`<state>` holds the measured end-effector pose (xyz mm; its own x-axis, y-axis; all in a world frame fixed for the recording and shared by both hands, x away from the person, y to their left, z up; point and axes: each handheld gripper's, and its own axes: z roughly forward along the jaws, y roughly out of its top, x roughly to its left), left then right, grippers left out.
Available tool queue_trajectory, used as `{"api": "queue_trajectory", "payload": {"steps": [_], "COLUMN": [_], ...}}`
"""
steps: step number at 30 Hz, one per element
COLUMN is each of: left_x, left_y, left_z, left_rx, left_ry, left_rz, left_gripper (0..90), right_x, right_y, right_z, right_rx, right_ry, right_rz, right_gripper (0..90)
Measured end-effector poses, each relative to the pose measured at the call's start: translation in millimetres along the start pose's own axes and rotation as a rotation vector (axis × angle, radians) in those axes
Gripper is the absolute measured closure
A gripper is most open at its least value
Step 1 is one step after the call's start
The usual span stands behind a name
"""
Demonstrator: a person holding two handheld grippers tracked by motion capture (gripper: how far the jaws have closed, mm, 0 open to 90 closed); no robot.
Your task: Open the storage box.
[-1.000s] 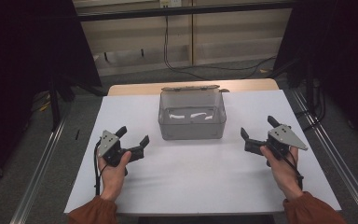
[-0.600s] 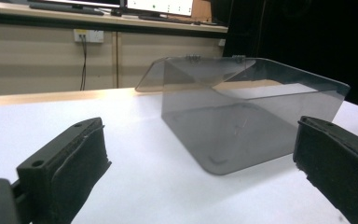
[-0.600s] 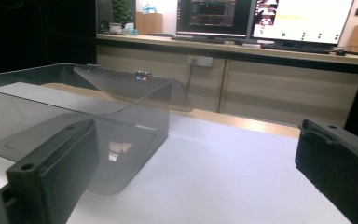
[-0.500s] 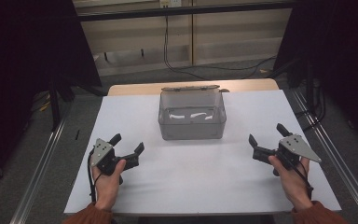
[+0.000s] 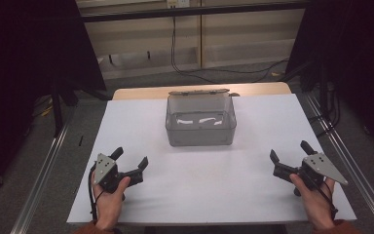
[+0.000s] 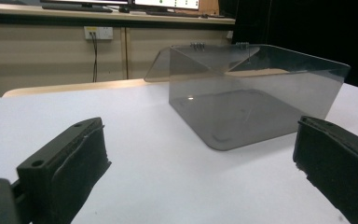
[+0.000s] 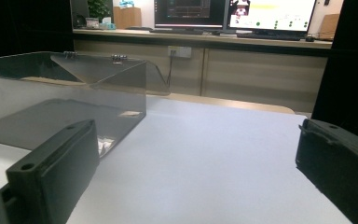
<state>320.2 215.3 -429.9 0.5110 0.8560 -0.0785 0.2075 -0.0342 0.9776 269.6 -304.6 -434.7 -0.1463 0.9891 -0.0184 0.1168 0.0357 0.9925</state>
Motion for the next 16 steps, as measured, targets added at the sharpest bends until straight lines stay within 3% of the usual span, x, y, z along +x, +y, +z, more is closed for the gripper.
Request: {"api": "queue_trajectory", "payload": {"steps": [5,7,9,11,16], "left_x": [-2.3,-5.7,-8.2,-8.6,-3.8], "left_y": [-4.3,-9.1,-9.7,-6.6,-6.8], "left_z": [-4.4,-1.5,3.8,5.8,5.3], "left_rx": [0.002,0.01,0.032,-0.002,0.012], "left_ry": [0.01,0.033,0.008,-0.007,-0.005], "left_rz": [-0.006,0.011,0.014,0.003,-0.022], "left_gripper": [2.5,2.5,2.4,2.4,2.4], "right_x": [-1.5,-1.8,-0.6,1.3,2.1], "right_y": [-5.9,-7.8,-10.3,-11.7,-13.0], "right_z": [-10.0,-13.1,-13.6,-13.2,-7.9], "right_rx": [0.009,0.019,0.027,0.03,0.036], "right_ry": [-0.002,0.007,0.017,0.023,0.03], "right_rz": [-0.006,-0.012,-0.022,-0.027,-0.017], "right_gripper": [0.0,0.0,0.0,0.0,0.0]}}
